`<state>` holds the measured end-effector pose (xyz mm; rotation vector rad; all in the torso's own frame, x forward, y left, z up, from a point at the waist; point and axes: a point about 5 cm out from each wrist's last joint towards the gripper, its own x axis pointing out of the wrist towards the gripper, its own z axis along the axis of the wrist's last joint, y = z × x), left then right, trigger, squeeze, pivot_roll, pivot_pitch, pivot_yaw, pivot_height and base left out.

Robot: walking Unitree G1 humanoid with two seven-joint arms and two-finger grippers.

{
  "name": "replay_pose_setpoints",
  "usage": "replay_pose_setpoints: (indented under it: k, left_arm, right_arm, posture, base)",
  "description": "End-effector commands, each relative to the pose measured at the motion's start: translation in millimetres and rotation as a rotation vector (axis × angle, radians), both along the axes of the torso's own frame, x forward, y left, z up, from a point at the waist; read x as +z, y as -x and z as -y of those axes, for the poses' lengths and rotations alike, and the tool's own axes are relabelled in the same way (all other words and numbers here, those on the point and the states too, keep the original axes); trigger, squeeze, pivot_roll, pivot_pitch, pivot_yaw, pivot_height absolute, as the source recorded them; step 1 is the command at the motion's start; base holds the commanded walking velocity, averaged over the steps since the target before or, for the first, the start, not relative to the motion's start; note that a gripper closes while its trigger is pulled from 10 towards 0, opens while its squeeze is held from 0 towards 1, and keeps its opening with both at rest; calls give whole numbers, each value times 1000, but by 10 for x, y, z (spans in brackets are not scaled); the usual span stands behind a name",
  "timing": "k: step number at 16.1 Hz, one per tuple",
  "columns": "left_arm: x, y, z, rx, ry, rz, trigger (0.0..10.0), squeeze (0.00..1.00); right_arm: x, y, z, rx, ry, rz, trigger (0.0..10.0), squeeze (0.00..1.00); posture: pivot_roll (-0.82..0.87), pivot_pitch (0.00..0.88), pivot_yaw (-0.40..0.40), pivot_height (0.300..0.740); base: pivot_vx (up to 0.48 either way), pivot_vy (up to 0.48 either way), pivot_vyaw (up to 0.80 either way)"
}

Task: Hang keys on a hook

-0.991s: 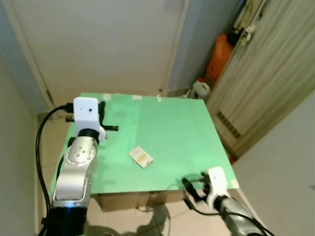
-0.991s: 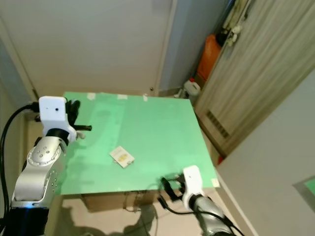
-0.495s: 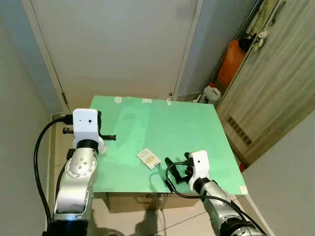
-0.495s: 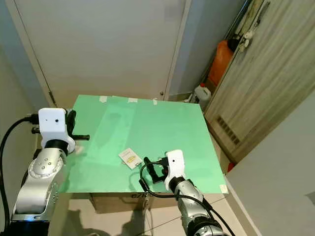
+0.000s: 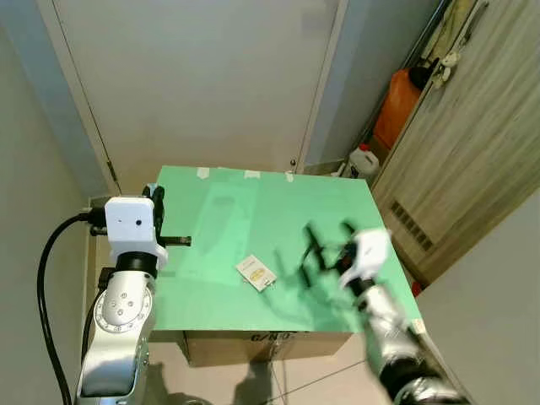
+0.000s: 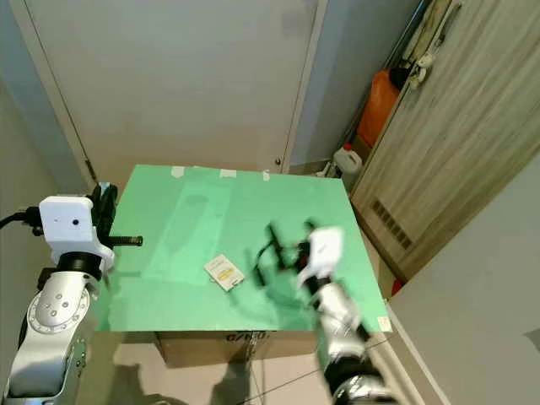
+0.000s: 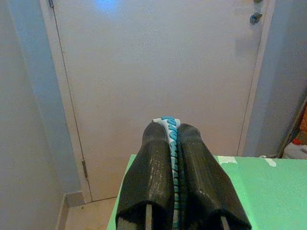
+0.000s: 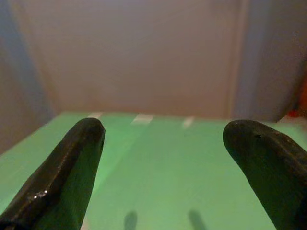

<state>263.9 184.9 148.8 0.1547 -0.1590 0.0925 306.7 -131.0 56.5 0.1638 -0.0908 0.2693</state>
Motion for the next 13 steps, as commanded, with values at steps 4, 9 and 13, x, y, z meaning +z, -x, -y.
replay_pose_setpoints:
  k: [4, 9, 13]
  left_arm:
    - [11, 29, 76, -49, -50, -4, 0, 0]
    - [-71, -7, 110, -57, -34, -34, 0, 0]
    - [-80, -24, 114, -54, -52, -37, 0, 0]
  right_arm:
    - [654, -281, 369, -118, -15, 153, 10000, 0]
    - [539, -52, -22, 7, 9, 106, 10000, 0]
    - [490, 5, -191, 98, 34, 28, 10000, 0]
  posture:
    - [85, 0, -68, 740]
    - [88, 0, -76, 740]
    - [93, 0, -82, 740]
  base:
    - [0, 0, 0]
    - [0, 0, 0]
    - [0, 0, -169]
